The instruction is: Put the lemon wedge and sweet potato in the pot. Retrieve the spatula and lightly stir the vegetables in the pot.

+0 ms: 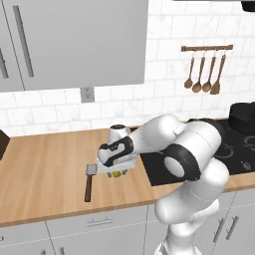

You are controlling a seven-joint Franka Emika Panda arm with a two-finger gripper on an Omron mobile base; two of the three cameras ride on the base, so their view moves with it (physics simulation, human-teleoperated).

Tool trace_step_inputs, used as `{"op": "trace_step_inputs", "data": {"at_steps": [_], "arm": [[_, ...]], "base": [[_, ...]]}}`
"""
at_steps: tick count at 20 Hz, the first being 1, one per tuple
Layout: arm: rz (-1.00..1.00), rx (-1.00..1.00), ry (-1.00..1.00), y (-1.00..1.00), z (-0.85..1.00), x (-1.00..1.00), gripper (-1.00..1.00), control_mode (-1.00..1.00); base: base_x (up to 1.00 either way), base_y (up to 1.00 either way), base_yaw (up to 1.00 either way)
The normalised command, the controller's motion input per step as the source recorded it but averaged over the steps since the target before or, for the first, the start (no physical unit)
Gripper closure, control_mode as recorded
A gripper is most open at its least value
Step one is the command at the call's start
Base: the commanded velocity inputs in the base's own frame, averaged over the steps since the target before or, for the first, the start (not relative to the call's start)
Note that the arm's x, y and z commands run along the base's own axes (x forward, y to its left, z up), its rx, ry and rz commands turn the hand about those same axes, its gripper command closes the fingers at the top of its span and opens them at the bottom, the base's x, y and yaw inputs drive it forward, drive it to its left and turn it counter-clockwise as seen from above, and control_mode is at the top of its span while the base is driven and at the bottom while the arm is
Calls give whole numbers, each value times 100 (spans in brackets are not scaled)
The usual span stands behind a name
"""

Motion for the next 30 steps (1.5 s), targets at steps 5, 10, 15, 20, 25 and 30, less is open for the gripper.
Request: {"op": "trace_step_inputs", "data": {"at_steps": [5, 10, 15, 20, 25, 30], "arm": [[0, 0, 0, 0, -48, 0, 100, -100], [0, 0, -4, -3, -11, -28, 100, -100], [1, 6, -31, -26, 5, -78, 100, -100], [0, 15, -33, -62, 42, -90, 100, -100], [2, 16, -24, -92, 75, -82, 100, -100], [5, 9, -21, -92, 81, -77, 100, -100]], "base": [[0, 0, 0], [0, 0, 0], [0, 0, 0], [0, 0, 0], [0, 0, 0], [0, 0, 0]]}}
